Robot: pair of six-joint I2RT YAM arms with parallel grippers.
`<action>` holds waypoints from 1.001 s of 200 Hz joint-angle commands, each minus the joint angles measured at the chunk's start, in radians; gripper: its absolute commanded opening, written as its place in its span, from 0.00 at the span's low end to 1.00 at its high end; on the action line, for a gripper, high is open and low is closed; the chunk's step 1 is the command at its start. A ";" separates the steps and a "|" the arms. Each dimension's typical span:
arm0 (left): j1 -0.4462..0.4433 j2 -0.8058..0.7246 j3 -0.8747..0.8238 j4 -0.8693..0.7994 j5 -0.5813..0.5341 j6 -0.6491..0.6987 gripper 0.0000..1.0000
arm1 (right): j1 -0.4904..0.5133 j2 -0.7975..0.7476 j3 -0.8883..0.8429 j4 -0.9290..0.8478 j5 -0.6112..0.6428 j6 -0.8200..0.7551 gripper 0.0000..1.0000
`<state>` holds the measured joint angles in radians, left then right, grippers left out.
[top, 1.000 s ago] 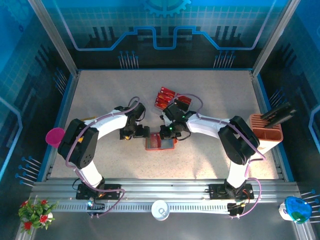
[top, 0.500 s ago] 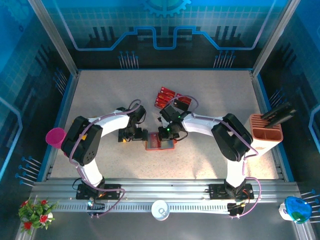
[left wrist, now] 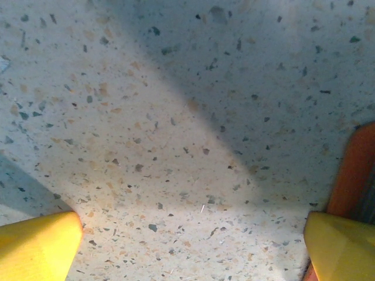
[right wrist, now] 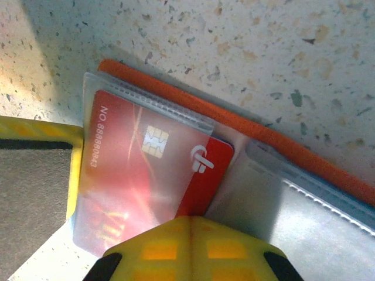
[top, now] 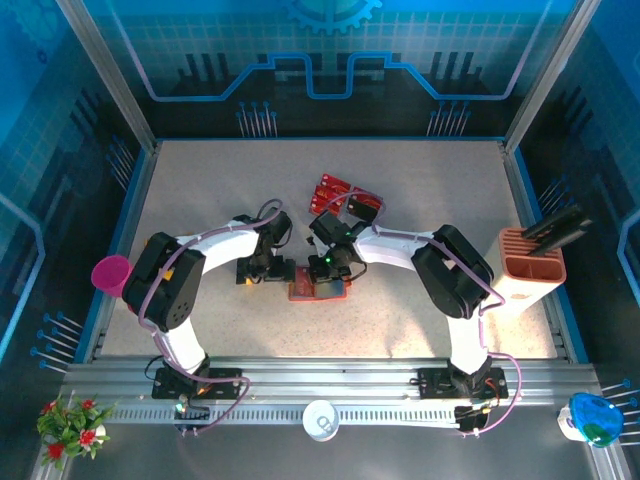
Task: Put the credit cards into the card holder
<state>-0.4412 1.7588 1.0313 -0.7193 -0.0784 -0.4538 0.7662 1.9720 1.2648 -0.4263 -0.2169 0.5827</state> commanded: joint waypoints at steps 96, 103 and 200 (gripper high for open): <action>0.032 -0.074 0.060 -0.089 -0.019 0.028 0.99 | -0.025 -0.110 -0.026 -0.035 0.028 0.014 0.00; 0.035 -0.068 0.063 -0.089 -0.020 0.030 0.99 | -0.028 -0.111 -0.026 -0.035 0.028 0.012 0.00; 0.041 0.046 0.043 -0.054 -0.029 0.038 0.99 | -0.022 -0.012 0.046 -0.036 0.001 0.000 0.00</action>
<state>-0.4076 1.7817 1.0756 -0.7639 -0.0940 -0.4381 0.7383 1.9263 1.2732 -0.4377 -0.2020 0.5858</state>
